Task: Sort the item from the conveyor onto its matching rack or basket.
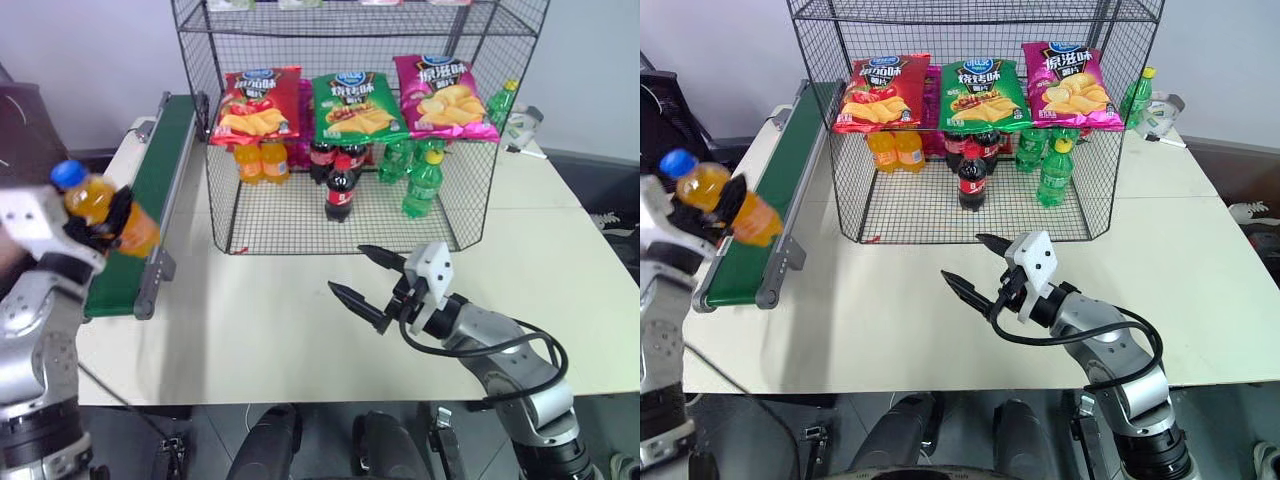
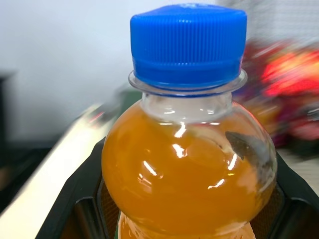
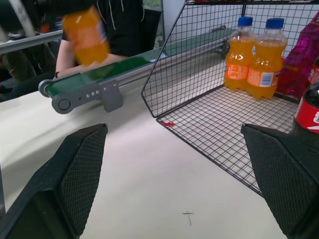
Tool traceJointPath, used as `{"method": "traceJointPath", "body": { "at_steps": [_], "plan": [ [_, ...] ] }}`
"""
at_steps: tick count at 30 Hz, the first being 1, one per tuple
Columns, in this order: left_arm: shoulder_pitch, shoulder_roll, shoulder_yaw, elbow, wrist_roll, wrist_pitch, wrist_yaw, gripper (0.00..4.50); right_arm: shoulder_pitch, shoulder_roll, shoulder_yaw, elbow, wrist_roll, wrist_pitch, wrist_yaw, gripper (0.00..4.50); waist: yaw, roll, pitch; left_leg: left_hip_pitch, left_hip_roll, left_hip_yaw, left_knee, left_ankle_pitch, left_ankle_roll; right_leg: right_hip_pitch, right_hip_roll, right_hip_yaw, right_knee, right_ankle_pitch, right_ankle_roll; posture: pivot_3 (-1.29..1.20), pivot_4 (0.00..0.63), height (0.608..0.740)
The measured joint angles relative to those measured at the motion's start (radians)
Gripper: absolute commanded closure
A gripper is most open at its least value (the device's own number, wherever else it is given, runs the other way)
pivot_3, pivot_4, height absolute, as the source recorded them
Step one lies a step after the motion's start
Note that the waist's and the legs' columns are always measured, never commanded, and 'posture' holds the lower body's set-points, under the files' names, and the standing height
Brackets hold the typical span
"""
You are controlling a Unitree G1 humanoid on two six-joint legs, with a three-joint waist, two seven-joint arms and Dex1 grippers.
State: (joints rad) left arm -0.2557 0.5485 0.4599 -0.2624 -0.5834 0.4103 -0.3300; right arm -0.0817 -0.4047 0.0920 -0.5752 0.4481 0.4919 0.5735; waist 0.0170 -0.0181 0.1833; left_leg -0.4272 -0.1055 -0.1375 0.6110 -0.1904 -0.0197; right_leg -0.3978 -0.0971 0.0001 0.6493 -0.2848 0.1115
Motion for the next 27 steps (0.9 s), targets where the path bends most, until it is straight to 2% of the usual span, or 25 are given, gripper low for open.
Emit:
{"method": "traceJointPath", "body": {
  "at_steps": [3,5,10,17,27],
  "plan": [
    [-0.07,-0.01,-0.142,-0.027,0.018,0.034,-0.022,1.86,0.001,0.001,0.0,-0.002,0.001,0.003,-0.008,0.0,-0.006,0.001,0.0,0.001,0.0,0.001,0.0,0.001,0.002,0.001,0.0,0.0,0.0,0.002,0.003,0.0,0.15,0.74],
    [-0.099,-0.05,-0.233,0.003,0.065,0.036,-0.018,1.86,0.005,0.0,-0.003,-0.005,0.001,0.003,-0.015,0.0,-0.014,0.001,0.0,0.0,0.0,0.002,-0.002,0.001,0.002,0.002,0.001,0.002,0.001,0.002,0.003,0.0,0.15,0.74],
    [-0.193,-0.189,-0.386,0.258,0.228,-0.041,0.034,1.86,0.022,0.002,-0.007,-0.012,-0.002,0.003,-0.044,0.0,-0.012,0.001,0.0,0.0,0.001,0.002,-0.002,0.002,0.001,0.0,0.001,0.001,0.002,0.002,0.004,0.0,0.15,0.74],
    [-0.385,-0.304,-0.405,0.715,0.387,-0.322,0.099,1.86,0.033,0.002,-0.019,-0.018,-0.012,0.003,-0.077,0.0,0.0,0.0,0.0,-0.001,-0.001,0.001,0.0,0.002,0.002,0.002,0.001,0.0,0.002,0.002,0.004,0.0,0.15,0.74],
    [-0.558,-0.377,-0.368,1.208,0.442,-0.67,0.156,1.86,0.036,-0.001,-0.021,-0.019,-0.03,0.001,-0.086,0.0,-0.006,0.0,0.0,-0.001,-0.001,0.001,0.0,0.002,0.002,0.001,0.002,0.0,0.003,0.002,0.005,0.0,0.15,0.74]
  ]
}}
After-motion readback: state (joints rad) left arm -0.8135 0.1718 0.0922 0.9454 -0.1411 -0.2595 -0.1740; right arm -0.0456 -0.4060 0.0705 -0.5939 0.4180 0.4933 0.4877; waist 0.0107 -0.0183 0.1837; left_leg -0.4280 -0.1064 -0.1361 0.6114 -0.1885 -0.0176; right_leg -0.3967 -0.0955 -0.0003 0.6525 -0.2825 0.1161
